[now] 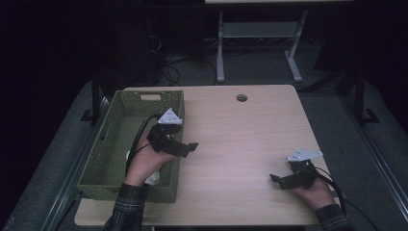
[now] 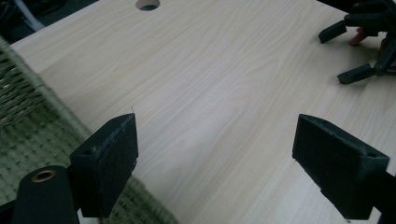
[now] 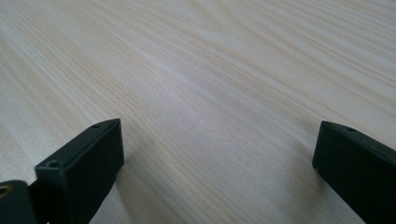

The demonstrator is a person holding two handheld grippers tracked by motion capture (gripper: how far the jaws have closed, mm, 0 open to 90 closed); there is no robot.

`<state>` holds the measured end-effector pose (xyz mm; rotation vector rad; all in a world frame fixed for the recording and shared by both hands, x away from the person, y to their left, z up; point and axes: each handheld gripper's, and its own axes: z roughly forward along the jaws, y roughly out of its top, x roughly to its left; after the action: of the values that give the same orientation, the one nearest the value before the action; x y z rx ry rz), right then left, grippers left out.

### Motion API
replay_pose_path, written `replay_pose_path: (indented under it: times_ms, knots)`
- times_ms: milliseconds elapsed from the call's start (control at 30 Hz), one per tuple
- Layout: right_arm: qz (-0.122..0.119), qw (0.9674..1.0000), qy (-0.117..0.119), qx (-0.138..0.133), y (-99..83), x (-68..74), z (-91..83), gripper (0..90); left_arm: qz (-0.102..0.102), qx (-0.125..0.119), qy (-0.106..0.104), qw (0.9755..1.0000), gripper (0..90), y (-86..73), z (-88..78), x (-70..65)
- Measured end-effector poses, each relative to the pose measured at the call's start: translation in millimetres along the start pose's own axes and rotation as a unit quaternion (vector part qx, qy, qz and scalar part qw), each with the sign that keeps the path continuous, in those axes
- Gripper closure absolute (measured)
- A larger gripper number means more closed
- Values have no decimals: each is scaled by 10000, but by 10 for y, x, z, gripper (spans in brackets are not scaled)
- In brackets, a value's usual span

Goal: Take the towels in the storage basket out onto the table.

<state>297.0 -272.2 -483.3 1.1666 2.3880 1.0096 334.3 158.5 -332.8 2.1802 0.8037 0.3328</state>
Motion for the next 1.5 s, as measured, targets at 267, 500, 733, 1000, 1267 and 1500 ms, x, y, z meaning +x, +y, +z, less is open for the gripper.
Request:
replay_pose_path:
  times_ms: [267, 500, 733, 1000, 1267, 1500]
  knots:
    - [1, 10000, 0, 0, 0, 0, 0, 16, -165, -88, 218, 9996, 139, -79, -174, 154]
    - [1, 10000, 0, 0, 0, 0, 0, 16, -401, -45, 429, 9983, 140, -219, -269, 352]
    - [1, 10000, -1, 2, 0, 0, 0, 16, -615, 2, 681, 9958, 140, -362, -317, 503]
    - [1, 10000, 1, 3, 0, 0, 0, 16, -706, 256, 889, 9932, 139, -517, -251, 635]
    - [-1, 10000, -1, 3, 0, 0, 0, 16, -881, 527, 957, 9901, 140, -674, -146, 747]
    - [-1, 10000, 0, 2, 0, 0, 0, 16, -971, 812, 1112, 9857, 140, -775, -84, 809]
